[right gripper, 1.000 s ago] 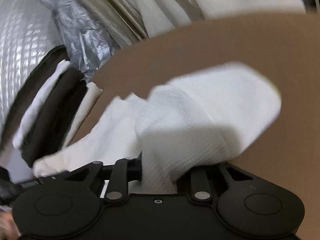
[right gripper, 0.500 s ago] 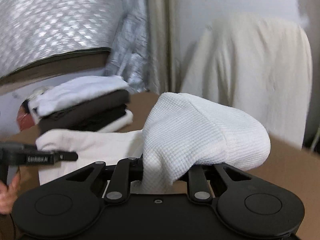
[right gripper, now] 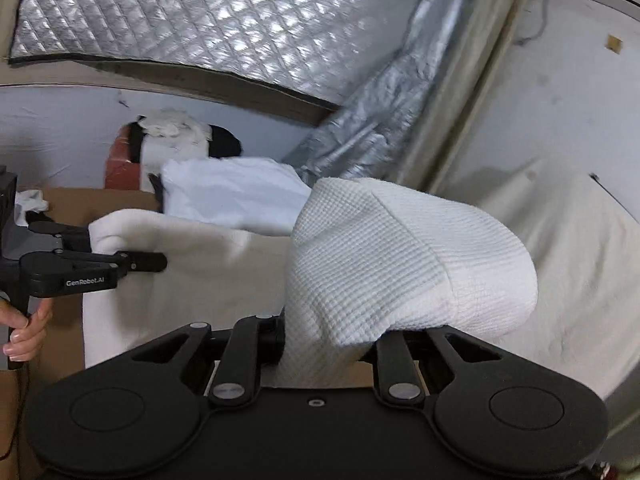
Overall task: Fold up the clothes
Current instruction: 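Grasp the folded white garment with both grippers and lift it, then carry the white garment onto the clothes stack and open both grippers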
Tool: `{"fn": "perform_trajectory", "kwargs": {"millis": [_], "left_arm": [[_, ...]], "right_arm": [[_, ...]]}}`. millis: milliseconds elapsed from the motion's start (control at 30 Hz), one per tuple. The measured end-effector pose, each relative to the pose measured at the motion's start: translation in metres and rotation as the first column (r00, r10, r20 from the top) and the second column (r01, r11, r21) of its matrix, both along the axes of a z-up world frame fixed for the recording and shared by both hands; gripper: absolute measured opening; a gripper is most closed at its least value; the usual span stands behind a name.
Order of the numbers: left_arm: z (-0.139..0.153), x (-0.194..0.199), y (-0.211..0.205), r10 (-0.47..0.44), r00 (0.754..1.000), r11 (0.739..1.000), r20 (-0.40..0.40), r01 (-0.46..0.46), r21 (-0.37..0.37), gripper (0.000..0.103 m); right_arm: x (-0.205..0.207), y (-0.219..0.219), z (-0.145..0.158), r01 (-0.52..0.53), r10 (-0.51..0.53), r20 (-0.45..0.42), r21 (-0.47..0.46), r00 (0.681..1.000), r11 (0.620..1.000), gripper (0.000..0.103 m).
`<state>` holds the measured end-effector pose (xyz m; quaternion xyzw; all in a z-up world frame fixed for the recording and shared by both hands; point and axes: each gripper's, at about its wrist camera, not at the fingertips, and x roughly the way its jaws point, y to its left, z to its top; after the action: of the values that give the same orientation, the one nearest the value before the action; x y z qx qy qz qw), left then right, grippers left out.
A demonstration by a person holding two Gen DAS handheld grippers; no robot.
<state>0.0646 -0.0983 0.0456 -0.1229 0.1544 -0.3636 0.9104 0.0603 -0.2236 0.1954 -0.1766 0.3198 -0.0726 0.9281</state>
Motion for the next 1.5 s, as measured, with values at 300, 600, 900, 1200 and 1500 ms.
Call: {"fn": "perform_trajectory", "kwargs": {"millis": [300, 600, 900, 1200, 1500], "left_arm": [[0.074, 0.092, 0.06, 0.204, 0.977, 0.979, 0.069, -0.202, -0.04, 0.015], [0.087, 0.249, 0.102, 0.327, 0.944, 0.944, -0.035, -0.324, 0.067, 0.015], [-0.101, 0.258, 0.116, 0.473, 0.723, 0.859, -0.504, -0.505, 0.082, 0.077], [-0.076, 0.253, 0.097, 0.458, 0.824, 0.87, -0.334, -0.493, -0.023, 0.076], [-0.084, 0.255, 0.06, 0.438, 0.868, 0.899, -0.234, -0.427, 0.099, 0.076]], "right_arm": [[0.114, -0.029, 0.012, -0.106, 0.096, 0.113, 0.088, 0.989, 0.99, 0.02], [0.253, -0.035, 0.008, -0.244, 0.197, 0.26, 0.164, 0.945, 0.956, 0.02], [0.345, -0.129, -0.141, -0.067, -0.075, 0.207, 0.601, 0.975, 0.797, 0.037], [0.361, -0.161, -0.172, -0.055, -0.19, 0.207, 0.801, 0.96, 0.596, 0.025], [0.328, -0.141, -0.174, 0.149, -0.381, 0.343, 0.545, 0.859, 0.825, 0.018]]}}
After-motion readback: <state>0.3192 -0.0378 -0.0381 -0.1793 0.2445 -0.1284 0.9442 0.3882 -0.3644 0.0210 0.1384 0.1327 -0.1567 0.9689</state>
